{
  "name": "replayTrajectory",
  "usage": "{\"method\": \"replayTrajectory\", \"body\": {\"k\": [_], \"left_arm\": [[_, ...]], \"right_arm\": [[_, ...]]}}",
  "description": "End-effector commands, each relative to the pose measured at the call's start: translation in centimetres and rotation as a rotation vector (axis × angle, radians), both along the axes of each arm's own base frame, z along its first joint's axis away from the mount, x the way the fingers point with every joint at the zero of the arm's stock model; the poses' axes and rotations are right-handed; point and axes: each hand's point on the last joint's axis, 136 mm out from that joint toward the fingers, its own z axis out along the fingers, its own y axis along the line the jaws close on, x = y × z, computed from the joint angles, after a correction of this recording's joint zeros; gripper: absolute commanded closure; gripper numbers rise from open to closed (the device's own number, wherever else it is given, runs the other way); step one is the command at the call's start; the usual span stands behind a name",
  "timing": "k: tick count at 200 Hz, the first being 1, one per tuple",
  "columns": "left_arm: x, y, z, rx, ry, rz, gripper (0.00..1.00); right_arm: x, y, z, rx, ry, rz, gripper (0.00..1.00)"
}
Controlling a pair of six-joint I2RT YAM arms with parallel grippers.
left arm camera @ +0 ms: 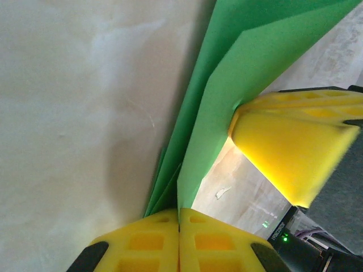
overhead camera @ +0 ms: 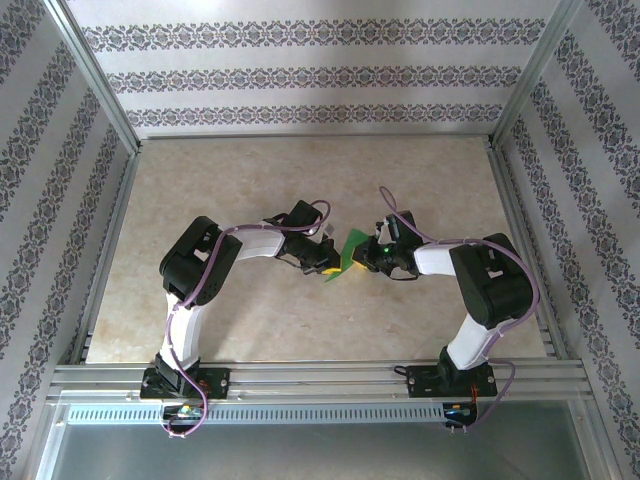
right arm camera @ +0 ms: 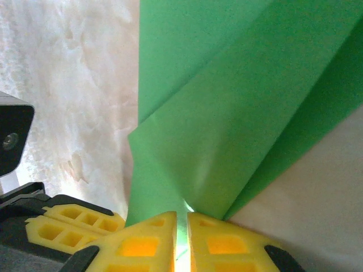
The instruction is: Fold a paper plane with a square sheet of paper (pick it up from the middle)
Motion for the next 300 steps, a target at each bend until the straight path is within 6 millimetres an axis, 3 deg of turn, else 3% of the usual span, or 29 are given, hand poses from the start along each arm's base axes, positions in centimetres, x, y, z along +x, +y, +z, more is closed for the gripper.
{"method": "replayTrajectory", "body": {"k": [1,52,214,300], "left_arm": [[-0.3,1.2,-1.2,0.05,0.036,0.007,0.92],[-0.4,1.3,-1.4,0.054,0.041,0.005,0.92],[-0.8,1.5,-0.7,0.051,0.039,0.013,0.87],[-2.4,3.9,1.4,0.099,0.023,-0.003,0.8]], "right_arm": [[0.8,0.7,1.9,0.026,-0.06,0.027,0.84],[0.4,2.4,3.5,0.048,-0.098,0.071,0.83],[-1.0,0.3,-2.6,-0.102,0.103,-0.018,0.85],[-1.2,-0.4,-3.4,-0.151,0.135,0.006,0.85]]}}
